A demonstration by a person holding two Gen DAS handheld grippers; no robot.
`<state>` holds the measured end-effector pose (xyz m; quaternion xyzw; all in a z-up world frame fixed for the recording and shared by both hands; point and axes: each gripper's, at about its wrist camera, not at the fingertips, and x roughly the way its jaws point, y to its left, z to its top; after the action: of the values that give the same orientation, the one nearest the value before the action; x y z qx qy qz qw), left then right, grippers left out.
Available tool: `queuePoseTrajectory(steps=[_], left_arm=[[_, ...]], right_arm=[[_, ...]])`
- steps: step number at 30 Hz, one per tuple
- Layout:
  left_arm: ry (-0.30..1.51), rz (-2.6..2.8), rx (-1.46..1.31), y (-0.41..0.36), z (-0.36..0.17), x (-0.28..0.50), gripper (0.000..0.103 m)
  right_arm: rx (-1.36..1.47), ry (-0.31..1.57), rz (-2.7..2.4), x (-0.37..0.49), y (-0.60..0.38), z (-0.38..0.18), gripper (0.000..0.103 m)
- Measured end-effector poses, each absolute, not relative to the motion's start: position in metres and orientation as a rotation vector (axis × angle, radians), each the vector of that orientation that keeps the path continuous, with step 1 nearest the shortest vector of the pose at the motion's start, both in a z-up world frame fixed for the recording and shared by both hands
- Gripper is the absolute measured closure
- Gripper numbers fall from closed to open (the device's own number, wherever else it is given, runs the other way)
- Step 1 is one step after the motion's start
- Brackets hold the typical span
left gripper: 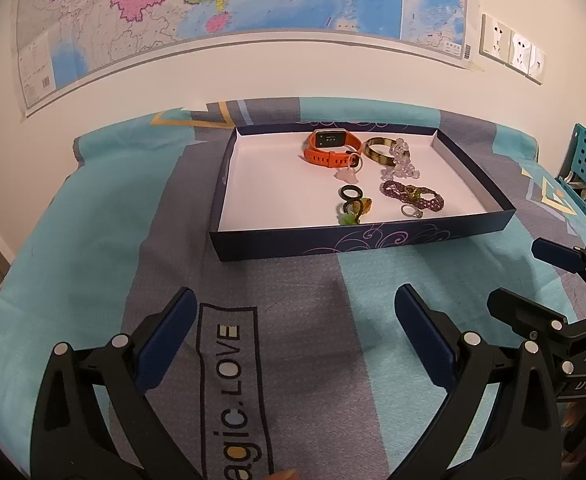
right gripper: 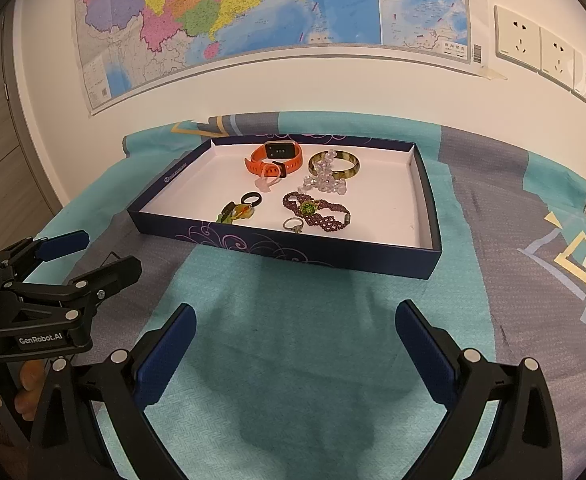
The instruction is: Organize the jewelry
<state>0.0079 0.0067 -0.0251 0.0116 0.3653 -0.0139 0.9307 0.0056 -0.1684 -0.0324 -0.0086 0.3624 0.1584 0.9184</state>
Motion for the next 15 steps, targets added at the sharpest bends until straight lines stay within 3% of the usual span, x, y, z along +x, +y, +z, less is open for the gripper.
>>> queuePoseTrajectory(steps=[15], left_arm=[[0.749,-0.028,0.022,0.0064,-0.0255,0.0076,0.006]], right_arm=[[-0.018,0.748,0.326,0.0055,-0.1681,-0.0334,0.007]])
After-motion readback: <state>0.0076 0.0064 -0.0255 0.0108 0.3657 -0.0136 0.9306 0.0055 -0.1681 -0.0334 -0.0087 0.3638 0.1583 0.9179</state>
